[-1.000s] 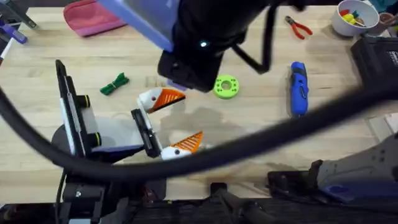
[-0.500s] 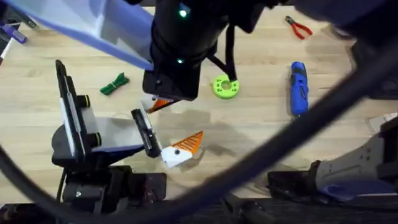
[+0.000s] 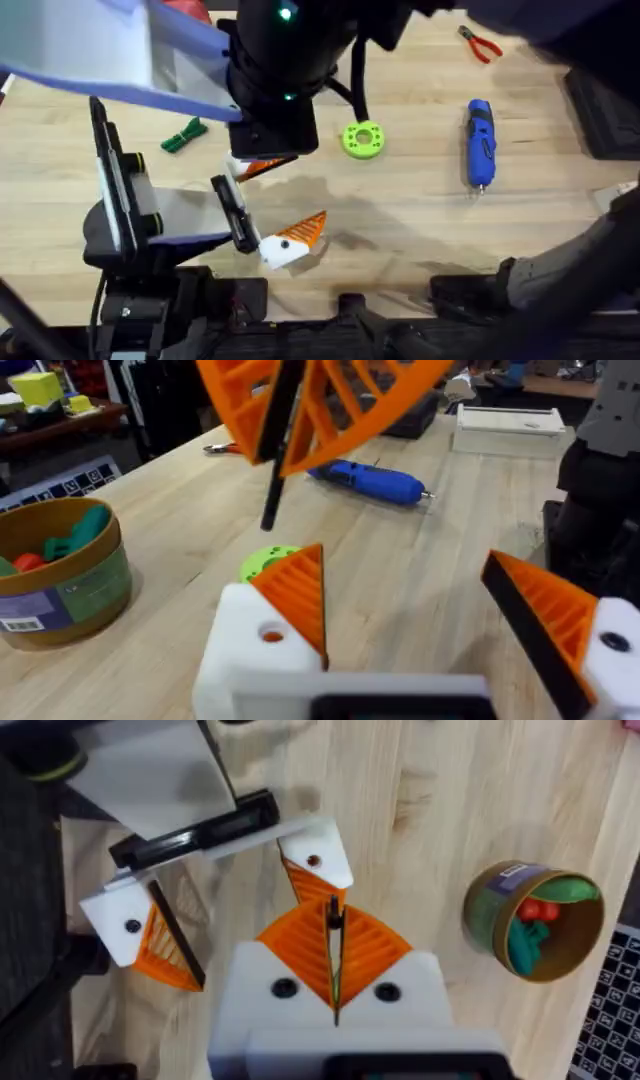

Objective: Pick up the gripper from the table and insert it into the empty holder that is missing its gripper. Then pick up a screw, insert it into the mounting hole, and use the screwdriver to tighten it. Finally, clean up the table by picking up the vegetable and placing it into the bucket.

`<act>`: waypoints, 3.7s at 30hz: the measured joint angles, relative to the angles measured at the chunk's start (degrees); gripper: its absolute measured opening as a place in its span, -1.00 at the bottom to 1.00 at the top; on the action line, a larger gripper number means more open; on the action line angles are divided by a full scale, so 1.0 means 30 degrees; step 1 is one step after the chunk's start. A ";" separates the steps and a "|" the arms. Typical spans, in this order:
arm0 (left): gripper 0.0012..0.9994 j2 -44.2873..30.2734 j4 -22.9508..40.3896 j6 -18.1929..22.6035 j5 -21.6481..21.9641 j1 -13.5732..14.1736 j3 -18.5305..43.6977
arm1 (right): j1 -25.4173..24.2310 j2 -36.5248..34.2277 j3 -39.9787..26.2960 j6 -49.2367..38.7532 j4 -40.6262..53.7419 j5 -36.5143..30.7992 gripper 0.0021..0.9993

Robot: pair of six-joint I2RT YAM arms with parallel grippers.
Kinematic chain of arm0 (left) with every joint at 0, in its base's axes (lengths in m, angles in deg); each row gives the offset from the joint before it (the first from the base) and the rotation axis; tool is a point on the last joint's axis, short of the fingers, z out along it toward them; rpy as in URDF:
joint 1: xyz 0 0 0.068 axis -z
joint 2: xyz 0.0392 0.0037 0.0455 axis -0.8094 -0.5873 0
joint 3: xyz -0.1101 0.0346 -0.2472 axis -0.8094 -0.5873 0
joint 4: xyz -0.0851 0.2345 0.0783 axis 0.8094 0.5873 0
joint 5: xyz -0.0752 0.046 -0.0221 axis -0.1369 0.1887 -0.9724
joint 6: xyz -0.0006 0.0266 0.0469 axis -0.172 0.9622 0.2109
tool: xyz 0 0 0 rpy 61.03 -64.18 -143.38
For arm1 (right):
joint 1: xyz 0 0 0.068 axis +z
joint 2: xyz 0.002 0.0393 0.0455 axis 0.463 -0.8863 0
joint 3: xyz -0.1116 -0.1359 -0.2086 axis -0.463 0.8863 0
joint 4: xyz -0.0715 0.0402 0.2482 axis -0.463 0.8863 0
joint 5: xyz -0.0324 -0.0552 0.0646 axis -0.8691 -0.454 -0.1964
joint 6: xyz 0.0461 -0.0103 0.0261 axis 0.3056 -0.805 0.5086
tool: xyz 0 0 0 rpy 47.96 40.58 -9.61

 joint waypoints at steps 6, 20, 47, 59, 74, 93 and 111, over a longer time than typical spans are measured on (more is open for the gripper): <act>0.97 0.0000 0.0000 0.0000 0.0000 0.0000 0.0000 | 0.0000 0.0000 0.0000 -0.0901 -0.0007 0.0007 -1.00; 0.97 0.0000 0.0000 0.0000 0.0000 0.0000 0.0000 | 0.0000 -0.0007 0.0000 -0.1349 0.0240 0.0616 -1.00; 0.97 0.0000 0.0000 0.0000 0.0000 0.0000 0.0000 | 0.0243 -0.0950 -0.0032 -0.1397 -0.0080 0.0867 -1.00; 0.97 0.0000 0.0000 0.0000 0.0000 0.0000 0.0000 | 0.0306 -0.1399 -0.0036 -0.1397 -0.0058 0.0925 -1.00; 0.97 0.0000 0.0000 0.0000 0.0000 0.0000 0.0000 | 0.0299 -0.1399 -0.0036 -0.1397 -0.0029 0.0925 -1.00; 0.97 0.0000 0.0000 0.0000 0.0000 0.0000 0.0000 | 0.0299 -0.1399 -0.0036 -0.1375 -0.0073 0.0831 -1.00; 0.97 0.0001 0.0000 0.0000 0.0000 0.0000 0.0000 | 0.0299 -0.1399 -0.0036 -0.1295 -0.0096 0.0692 -1.00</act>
